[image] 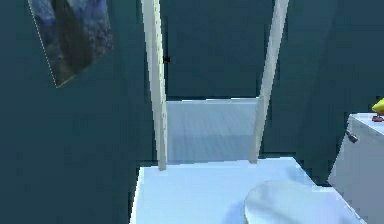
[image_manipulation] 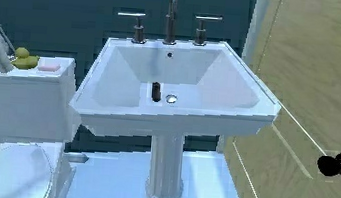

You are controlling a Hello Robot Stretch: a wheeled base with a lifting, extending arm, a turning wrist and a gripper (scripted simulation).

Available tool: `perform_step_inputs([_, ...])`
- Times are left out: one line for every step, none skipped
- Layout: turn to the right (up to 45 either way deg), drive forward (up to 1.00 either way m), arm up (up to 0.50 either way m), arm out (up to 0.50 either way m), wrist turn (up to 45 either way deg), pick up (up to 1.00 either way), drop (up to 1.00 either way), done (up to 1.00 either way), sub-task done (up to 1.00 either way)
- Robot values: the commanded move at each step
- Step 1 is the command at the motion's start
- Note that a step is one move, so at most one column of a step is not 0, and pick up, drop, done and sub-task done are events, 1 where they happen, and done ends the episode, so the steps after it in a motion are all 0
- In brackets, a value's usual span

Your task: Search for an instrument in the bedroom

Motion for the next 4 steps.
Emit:
perform_step_inputs([0.0,0.85,0.00,0.00,0.0,0.00,0.00,0.00,0.00])
perform_step_inputs([18.0,0.00,0.00,0.00,0.0,0.00,0.00,0.00,0.00])
perform_step_inputs([3.0,0.00,0.00,0.00,0.0,0.00,0.00,0.00,0.00])
perform_step_inputs([0.0,1.00,0.00,0.00,0.0,0.00,0.00,0.00,0.00])
